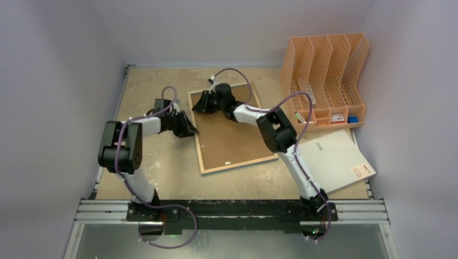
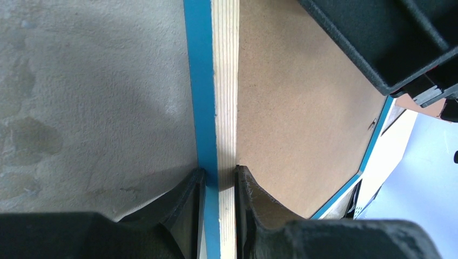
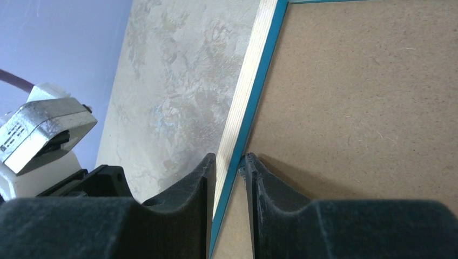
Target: Put the photo into the frame
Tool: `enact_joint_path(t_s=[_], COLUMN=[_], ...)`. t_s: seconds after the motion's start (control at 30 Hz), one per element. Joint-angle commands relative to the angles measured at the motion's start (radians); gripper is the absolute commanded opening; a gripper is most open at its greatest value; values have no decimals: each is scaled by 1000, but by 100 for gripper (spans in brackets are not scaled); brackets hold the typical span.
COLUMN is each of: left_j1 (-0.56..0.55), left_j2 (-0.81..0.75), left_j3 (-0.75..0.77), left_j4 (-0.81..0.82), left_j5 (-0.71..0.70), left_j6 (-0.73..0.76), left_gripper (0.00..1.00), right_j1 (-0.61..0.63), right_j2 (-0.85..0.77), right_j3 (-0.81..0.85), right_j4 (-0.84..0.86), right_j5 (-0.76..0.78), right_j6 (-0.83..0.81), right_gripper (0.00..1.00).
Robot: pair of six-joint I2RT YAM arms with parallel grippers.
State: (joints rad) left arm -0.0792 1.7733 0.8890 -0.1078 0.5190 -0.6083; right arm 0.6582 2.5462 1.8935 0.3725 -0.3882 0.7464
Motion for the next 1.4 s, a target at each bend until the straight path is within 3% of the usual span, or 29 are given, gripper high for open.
enact_joint_path(t_s=[0.0,0.3,0.57,1.07,1.37], left_j1=[-5,-5,-5,-5,-5], left_j2=[82,90,98,94,83], left_j3=[-3,13,25,26,20], left_j4=[-15,-37,-54,-67,-72], left_j5=[-122,-137,-144,-158,-181], left_j6=[54,68,82,89,88], left_gripper=[17,16,15,15,19], right_j1=[15,15,8,9,-6], right_j2=[39,56,129,121,-19], right_j3=[-58,-49,94,72,78], right_j4=[-52,-83,-232,-219,-257], right_j5=[-104,-202,-272,-245,3], right_j6=[-36,-116,-301,-301,-229], right_gripper=[29,29,29,31,39])
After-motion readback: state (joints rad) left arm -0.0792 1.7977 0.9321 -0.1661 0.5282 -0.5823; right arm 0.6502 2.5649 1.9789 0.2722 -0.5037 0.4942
